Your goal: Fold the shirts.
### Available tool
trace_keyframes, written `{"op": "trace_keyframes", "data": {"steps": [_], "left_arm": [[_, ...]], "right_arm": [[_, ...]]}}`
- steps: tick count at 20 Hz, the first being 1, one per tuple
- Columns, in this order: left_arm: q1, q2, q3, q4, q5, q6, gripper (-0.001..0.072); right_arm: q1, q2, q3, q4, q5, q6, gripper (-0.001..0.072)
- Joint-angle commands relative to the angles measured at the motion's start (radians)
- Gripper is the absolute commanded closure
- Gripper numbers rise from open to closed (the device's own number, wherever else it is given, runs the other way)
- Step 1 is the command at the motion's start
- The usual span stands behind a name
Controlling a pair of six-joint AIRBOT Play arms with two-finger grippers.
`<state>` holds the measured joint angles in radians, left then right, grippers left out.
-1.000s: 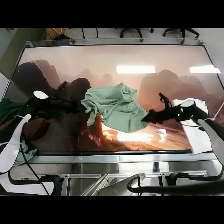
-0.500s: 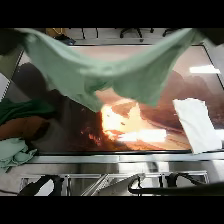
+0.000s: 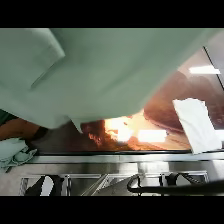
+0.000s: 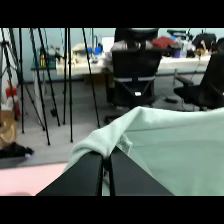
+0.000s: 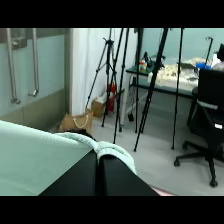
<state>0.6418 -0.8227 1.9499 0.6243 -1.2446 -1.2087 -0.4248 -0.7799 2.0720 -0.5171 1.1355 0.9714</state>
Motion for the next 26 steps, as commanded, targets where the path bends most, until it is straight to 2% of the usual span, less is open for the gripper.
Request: {"op": "trace_keyframes", "data": {"steps": [1,4,7,9,13,15,18,24,26], "left_arm": [[-0.064,-0.047,-0.105,-0.074,-0.095,0.069,0.069],[-0.314,-0.201,-0.168,0.031,-0.121,0.072,0.0689],[-0.525,-0.423,-0.217,0.243,-0.076,0.058,0.0689],[-0.594,-0.6,-0.222,0.349,-0.032,0.018,0.0689],[-0.589,-0.927,-0.209,0.474,0.072,-0.076,0.0689],[-0.566,-1.061,-0.133,0.48,0.077,-0.096,0.0689],[-0.552,-1.196,0.021,0.482,0.069,-0.111,0.0689],[-0.536,-1.239,0.093,0.537,0.04,-0.118,0.0689],[-0.543,-1.239,0.093,0.534,0.025,-0.051,0.0689]], "right_arm": [[-0.001,-0.044,-0.083,-0.001,0.078,-0.002,0.0696],[0.031,-0.16,-0.228,0.053,0.172,-0.04,0.0696],[0.097,-0.32,-0.387,0.042,0.159,-0.098,0.0696],[0.12,-0.455,-0.462,0.039,0.117,-0.136,0.0695],[0.121,-0.76,-0.486,0.035,-0.011,-0.162,0.0696],[0.122,-0.853,-0.483,0.036,-0.104,-0.173,0.0696],[0.123,-0.954,-0.428,0.043,-0.136,-0.179,0.0696],[0.124,-0.972,-0.411,0.011,-0.108,-0.195,0.0696],[0.133,-0.972,-0.411,-0.014,-0.099,-0.195,0.0695]]}}
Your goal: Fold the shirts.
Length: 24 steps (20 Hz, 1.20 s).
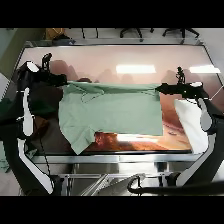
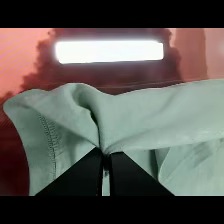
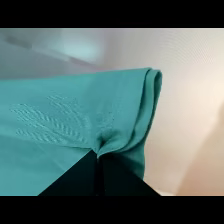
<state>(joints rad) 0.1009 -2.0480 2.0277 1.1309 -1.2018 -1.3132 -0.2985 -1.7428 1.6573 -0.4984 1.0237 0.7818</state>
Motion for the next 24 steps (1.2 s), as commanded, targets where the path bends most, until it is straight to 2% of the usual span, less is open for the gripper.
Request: {"op": "trace_keyframes", "data": {"steps": [1,3,6,10,11,12,13,15,17,19,21,24], "left_arm": [[-0.01,-0.014,0.014,0.029,-0.027,0.088,0.0689],[-0.021,-0.013,-0.005,0.029,-0.04,0.145,0.0689],[-0.024,-0.013,-0.066,0.029,-0.076,0.179,0.0689],[-0.024,-0.013,-0.072,0.028,-0.123,0.179,0.0681],[-0.024,-0.013,-0.06,0.028,-0.144,0.179,0.0627],[-0.024,-0.013,-0.04,0.029,-0.18,0.173,0.0218],[-0.023,-0.013,-0.013,0.034,-0.22,0.136,0.0009],[0.002,-0.005,0.054,0.07,-0.336,0.034,0.0007],[0.051,0.051,0.011,0.053,-0.434,-0.033,0.0007],[0.103,0.143,-0.158,-0.022,-0.468,-0.084,0.0007],[0.144,0.269,-0.415,-0.062,-0.441,-0.103,0.0007],[0.155,0.476,-0.824,-0.057,-0.343,-0.109,0.0007]], "right_arm": [[0.011,-0.009,0.003,-0.041,0.013,-0.005,0.0695],[0.015,-0.009,0.003,-0.048,0.013,-0.005,0.0695],[0.014,-0.005,0.003,-0.048,0.018,-0.005,0.0694],[0.013,0.019,0.004,-0.048,0.024,-0.005,0.0693],[0.013,0.03,0.004,-0.05,0.024,-0.005,0.0642],[0.01,0.042,0.004,-0.056,0.028,-0.002,0.0493],[0.002,0.062,0.004,-0.081,0.045,0.014,0.0415],[-0.024,0.122,0.004,-0.178,0.11,0.087,0.0412],[-0.068,0.196,0.003,-0.281,0.204,0.181,0.0408],[-0.113,0.257,-0.012,-0.29,0.303,0.229,0.0408],[-0.137,0.322,-0.091,-0.291,0.37,0.24,0.0409],[-0.151,0.427,-0.3,-0.295,0.331,0.234,0.0409]]}}
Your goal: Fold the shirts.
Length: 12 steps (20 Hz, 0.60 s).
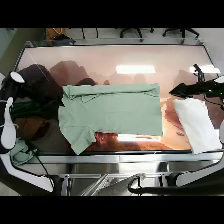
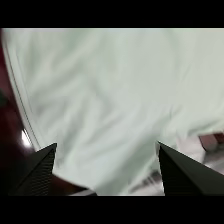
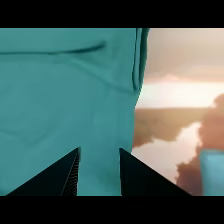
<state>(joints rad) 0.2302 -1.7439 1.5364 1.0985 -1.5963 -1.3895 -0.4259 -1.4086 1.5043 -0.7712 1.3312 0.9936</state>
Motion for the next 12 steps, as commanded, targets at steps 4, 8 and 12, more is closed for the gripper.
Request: {"op": "trace_keyframes", "data": {"steps": [4,8,12], "left_arm": [[0.024,0.397,-0.776,-0.027,0.208,-0.034,0.0007],[0.024,0.514,-0.999,-0.085,0.445,-0.032,0.0007],[0.024,0.533,-1.083,-0.368,0.664,0.092,0.0008]], "right_arm": [[-0.028,0.15,-0.328,-0.022,-0.047,0.013,0.0406],[-0.027,0.148,-0.395,-0.022,-0.051,0.025,0.025],[-0.027,0.14,-0.439,-0.022,-0.09,0.025,0.0249]]}}
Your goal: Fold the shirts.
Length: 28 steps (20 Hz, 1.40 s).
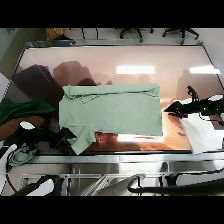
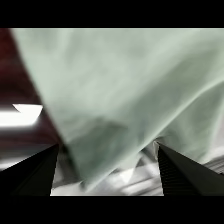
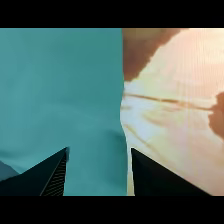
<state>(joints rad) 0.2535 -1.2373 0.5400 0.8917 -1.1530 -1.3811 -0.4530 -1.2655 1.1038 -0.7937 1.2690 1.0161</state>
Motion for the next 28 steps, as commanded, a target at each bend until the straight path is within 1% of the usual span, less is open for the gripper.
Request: {"op": "trace_keyframes", "data": {"steps": [1,2,3,5,6,8,11,13,15,18,19,20,21,22,23,25,26,27,28], "left_arm": [[0.0,0.025,-0.093,-0.212,0.257,0.108,0.0008],[0.001,0.019,-0.088,-0.241,0.273,0.128,0.0008],[0.0,0.006,-0.074,-0.253,0.272,0.142,0.0068],[0.001,-0.019,-0.039,-0.26,0.244,0.17,0.0418],[0.001,-0.03,-0.019,-0.258,0.223,0.179,0.0536],[0.001,-0.036,0.015,-0.255,0.179,0.199,0.0689],[0.001,-0.002,0.049,-0.256,0.154,0.201,0.0687],[0.001,0.051,0.073,-0.256,0.147,0.198,0.0687],[0.001,0.111,0.091,-0.256,0.115,0.194,0.0687],[0.001,0.193,0.102,-0.252,0.034,0.194,0.0687],[0.001,0.223,0.102,-0.241,0.019,0.193,0.0687],[0.001,0.254,0.102,-0.222,0.012,0.183,0.0687],[0.001,0.282,0.102,-0.204,0.006,0.167,0.0687],[0.001,0.311,0.102,-0.19,-0.004,0.156,0.0687],[0.001,0.336,0.102,-0.172,-0.022,0.142,0.0687],[0.001,0.391,0.102,-0.134,-0.08,0.119,0.0687],[0.001,0.421,0.102,-0.099,-0.113,0.089,0.0687],[0.001,0.458,0.102,-0.042,-0.155,0.055,0.0687],[0.001,0.499,0.102,0.032,-0.203,0.013,0.0687]], "right_arm": [[0.0,-0.014,-0.046,0.0,-0.027,0.002,0.025],[0.0,-0.027,-0.055,0.0,-0.027,0.002,0.0249],[0.0,-0.039,-0.064,0.0,-0.027,0.002,0.025],[0.003,-0.065,-0.085,0.0,-0.027,0.002,0.0249],[0.008,-0.078,-0.097,0.0,-0.026,0.002,0.0249],[0.026,-0.1,-0.114,0.0,-0.021,0.002,0.0249],[0.065,-0.107,-0.121,0.001,0.006,0.002,0.0251],[0.084,-0.099,-0.121,0.0,0.051,0.002,0.0255],[0.087,-0.084,-0.121,-0.004,0.105,0.003,0.0394],[0.087,-0.04,-0.136,-0.018,0.151,0.022,0.0394],[0.087,-0.014,-0.155,-0.018,0.151,0.021,0.043],[0.087,0.01,-0.176,-0.018,0.15,0.021,0.0481],[0.087,0.036,-0.198,-0.019,0.15,0.02,0.0489],[0.087,0.059,-0.216,-0.018,0.147,0.019,0.056],[0.087,0.082,-0.23,-0.018,0.138,0.011,0.0692],[0.087,0.121,-0.241,-0.018,0.119,0.01,0.0695],[0.085,0.14,-0.241,-0.034,0.127,0.028,0.0696],[0.085,0.161,-0.241,-0.087,0.127,0.076,0.0695],[0.085,0.19,-0.241,-0.175,0.129,0.138,0.0695]]}}
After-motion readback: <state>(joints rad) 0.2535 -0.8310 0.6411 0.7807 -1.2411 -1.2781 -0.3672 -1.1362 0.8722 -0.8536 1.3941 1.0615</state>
